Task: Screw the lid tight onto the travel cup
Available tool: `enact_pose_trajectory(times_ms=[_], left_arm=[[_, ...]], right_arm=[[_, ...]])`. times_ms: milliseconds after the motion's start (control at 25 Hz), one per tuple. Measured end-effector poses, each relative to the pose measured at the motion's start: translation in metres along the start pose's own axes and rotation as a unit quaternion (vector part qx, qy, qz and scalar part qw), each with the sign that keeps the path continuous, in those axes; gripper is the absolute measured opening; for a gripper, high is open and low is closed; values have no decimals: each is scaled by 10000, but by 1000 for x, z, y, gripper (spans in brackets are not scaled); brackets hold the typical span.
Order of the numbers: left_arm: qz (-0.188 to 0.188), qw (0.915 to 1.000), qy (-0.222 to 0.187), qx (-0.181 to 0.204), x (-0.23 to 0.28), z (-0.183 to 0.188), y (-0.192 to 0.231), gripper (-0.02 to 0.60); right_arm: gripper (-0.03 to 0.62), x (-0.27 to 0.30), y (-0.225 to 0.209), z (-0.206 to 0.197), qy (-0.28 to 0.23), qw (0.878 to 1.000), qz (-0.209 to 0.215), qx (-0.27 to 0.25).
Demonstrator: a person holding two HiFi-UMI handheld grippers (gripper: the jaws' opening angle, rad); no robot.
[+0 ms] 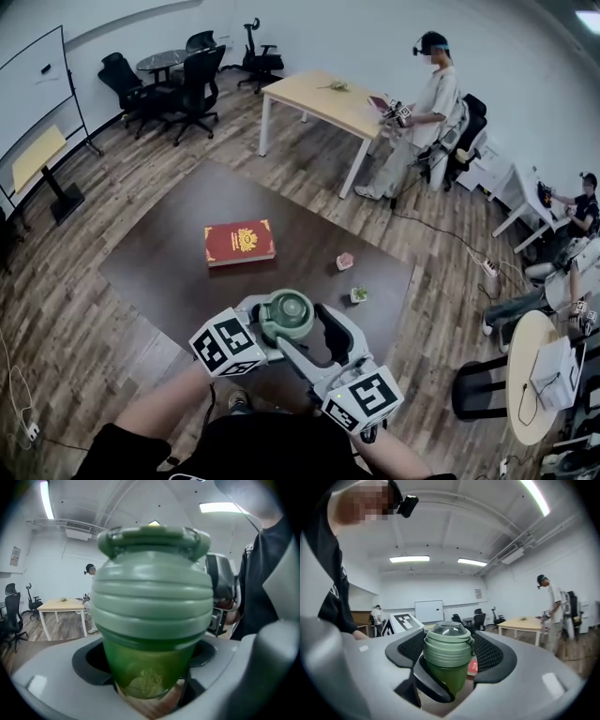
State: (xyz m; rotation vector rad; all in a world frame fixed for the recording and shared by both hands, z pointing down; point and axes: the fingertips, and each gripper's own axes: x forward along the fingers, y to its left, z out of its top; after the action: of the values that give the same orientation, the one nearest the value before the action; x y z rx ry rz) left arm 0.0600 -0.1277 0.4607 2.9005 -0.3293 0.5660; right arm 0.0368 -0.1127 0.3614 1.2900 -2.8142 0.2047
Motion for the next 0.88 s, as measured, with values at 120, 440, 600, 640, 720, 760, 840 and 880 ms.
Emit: enact_pose_trajectory(times_ms=[120, 440, 600, 640, 720, 760, 840, 880], left_arm=[[-24, 10000, -9, -7, 4, -1, -1, 419], [-346, 9991, -207, -127, -1, 9, -2, 419], [-598, 9979, -246, -38, -3, 15, -14, 419], [-656, 9975, -251, -13, -3, 16, -18, 419], [-744, 9969, -237, 45, -3, 17, -24, 419], [-773, 9967, -220, 74, -2, 17, -26, 419], [-814, 9964, -193, 122, -1, 18, -29, 419], [-827, 9963, -190, 142, -1, 18, -30, 419]], right_arm=[[346, -1, 2, -3, 55, 9980, -625, -107], [396, -4, 4, 6, -26, 9855, 1573, -633], [416, -11, -9, 1, 91, 9540, 2954, -509], [415, -10, -11, -3, 158, 9439, 3265, -469], [413, -9, -14, -4, 145, 9233, 3832, -200], [413, -9, -14, -2, 106, 9123, 4093, -36], [412, -9, -11, 0, 81, 8933, 4491, 145], [411, -8, -9, 1, 90, 8859, 4634, 194]])
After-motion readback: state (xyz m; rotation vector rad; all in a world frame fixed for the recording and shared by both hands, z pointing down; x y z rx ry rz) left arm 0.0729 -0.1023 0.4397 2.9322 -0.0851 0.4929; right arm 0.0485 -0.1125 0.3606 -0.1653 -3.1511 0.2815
